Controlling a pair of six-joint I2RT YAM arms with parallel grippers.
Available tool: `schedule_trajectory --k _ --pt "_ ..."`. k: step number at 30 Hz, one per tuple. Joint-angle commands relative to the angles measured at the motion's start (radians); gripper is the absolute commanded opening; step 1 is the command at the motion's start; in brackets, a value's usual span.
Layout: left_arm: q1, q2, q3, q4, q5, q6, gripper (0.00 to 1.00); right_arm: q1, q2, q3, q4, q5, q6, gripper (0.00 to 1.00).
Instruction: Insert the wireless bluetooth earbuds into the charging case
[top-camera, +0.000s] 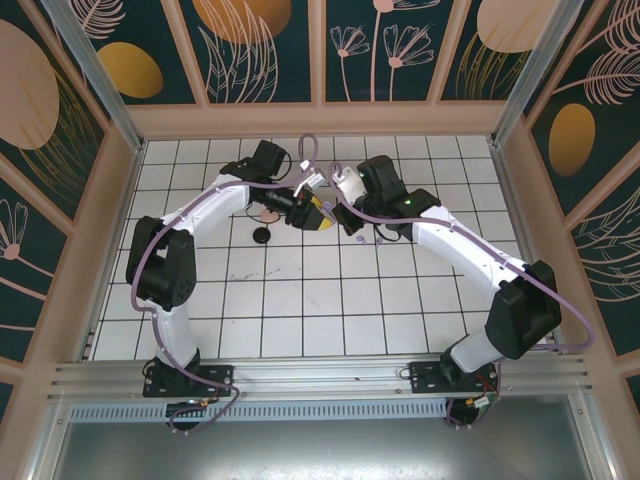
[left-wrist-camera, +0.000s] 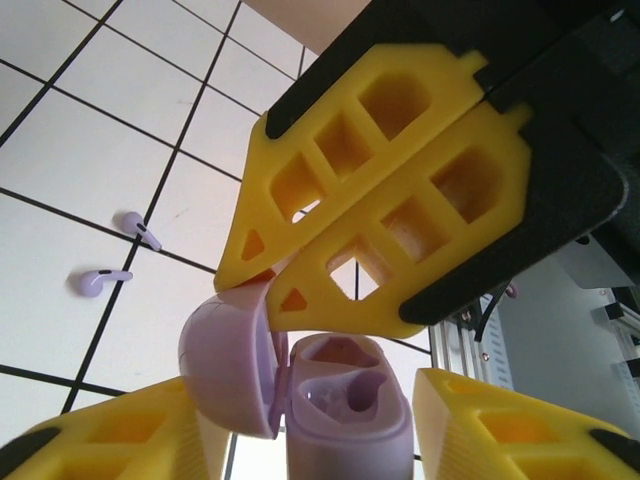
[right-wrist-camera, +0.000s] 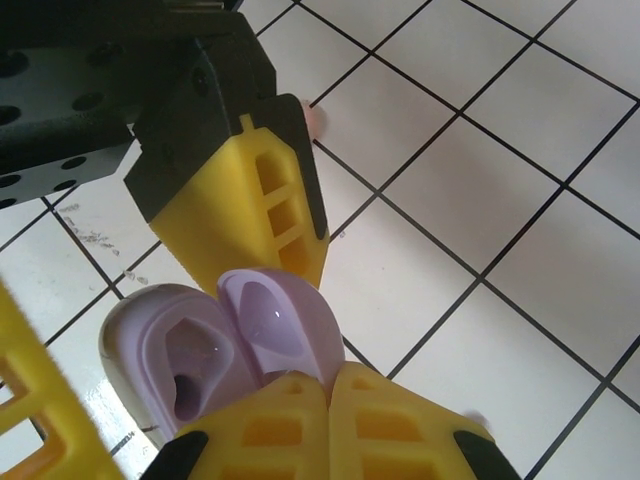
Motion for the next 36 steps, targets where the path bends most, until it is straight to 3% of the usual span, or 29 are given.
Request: schedule_trajectory --k 1,8,13,16,18,22,24,29,36 --pt "-0.002 0.008 0.032 -0.012 0.031 0.032 0.45 0.006 0.003 0.032 -0.024 0.020 -0.014 0.00" --pt "-0.002 0.010 0.041 -0.010 0.043 0.029 0.33 0.006 0.003 0.033 -0.024 0.021 -0.014 0.00" --pt "-0.002 0.013 0.041 -0.004 0.051 0.029 0.17 0.006 0.002 0.051 -0.023 0.038 0.000 0.00" --pt "-0.002 0.001 0.020 0.043 0.061 0.006 0.12 -0.003 -0.015 0.066 -0.022 0.042 0.029 0.31" --pt "0.001 -0.029 -0.026 0.149 0.057 -0.055 0.09 -0.021 -0.049 0.065 -0.023 0.021 0.051 0.44" --pt "0.026 -0.120 -0.177 0.487 0.035 -0.270 0.06 -0.065 -0.155 0.006 -0.014 -0.040 0.095 0.52" --pt "0.042 -0.169 -0.254 0.652 0.012 -0.371 0.04 -0.070 -0.219 -0.047 -0.004 -0.061 0.124 0.53" --pt "0.048 -0.284 -0.343 0.816 -0.092 -0.457 0.00 -0.121 -0.294 -0.195 0.034 -0.033 0.202 0.54" --pt "0.048 -0.480 -0.527 1.139 -0.321 -0.587 0.00 -0.125 -0.161 -0.285 0.073 0.086 0.309 0.52"
